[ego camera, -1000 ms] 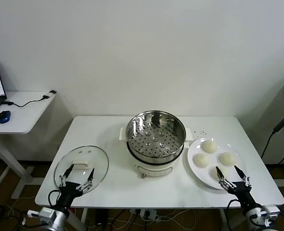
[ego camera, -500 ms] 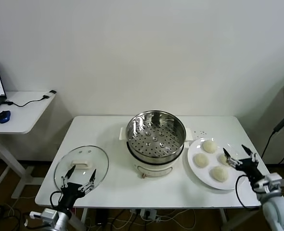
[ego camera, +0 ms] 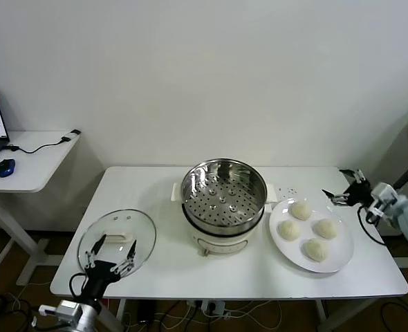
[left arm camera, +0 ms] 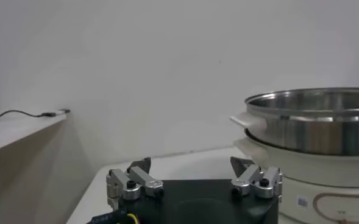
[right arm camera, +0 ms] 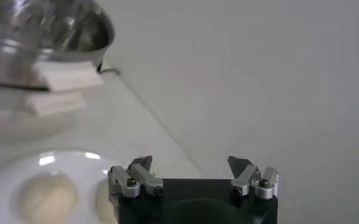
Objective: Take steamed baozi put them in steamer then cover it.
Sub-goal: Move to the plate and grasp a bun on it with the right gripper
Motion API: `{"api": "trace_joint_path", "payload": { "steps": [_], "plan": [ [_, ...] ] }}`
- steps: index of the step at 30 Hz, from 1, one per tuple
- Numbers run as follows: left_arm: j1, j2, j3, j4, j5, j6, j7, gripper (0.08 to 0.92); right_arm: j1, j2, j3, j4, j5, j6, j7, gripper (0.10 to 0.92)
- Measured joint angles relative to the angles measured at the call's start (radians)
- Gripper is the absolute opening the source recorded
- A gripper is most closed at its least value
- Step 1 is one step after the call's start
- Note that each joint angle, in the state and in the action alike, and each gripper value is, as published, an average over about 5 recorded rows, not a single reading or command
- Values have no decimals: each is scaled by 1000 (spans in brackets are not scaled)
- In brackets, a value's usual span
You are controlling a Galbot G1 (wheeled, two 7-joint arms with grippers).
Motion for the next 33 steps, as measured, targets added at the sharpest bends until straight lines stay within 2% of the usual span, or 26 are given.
{"api": "trace_joint_path", "payload": {
  "steps": [7, 14, 24, 33],
  "plan": [
    [3, -8, -2, -11, -9, -1, 1, 823, 251, 11, -244, -190, -138, 97, -180, 823],
    [11, -12, -2, -20, -18, 0, 4, 823, 406, 101, -367, -392, -278, 232, -283, 823],
    [21, -10, -9, -15, -17, 0, 10, 823, 492, 246, -414, -612, -437, 335, -331, 823],
    [22, -11, -2, -9, -14, -1, 12, 823, 517, 322, -415, -726, -524, 378, -311, 823]
  ]
}}
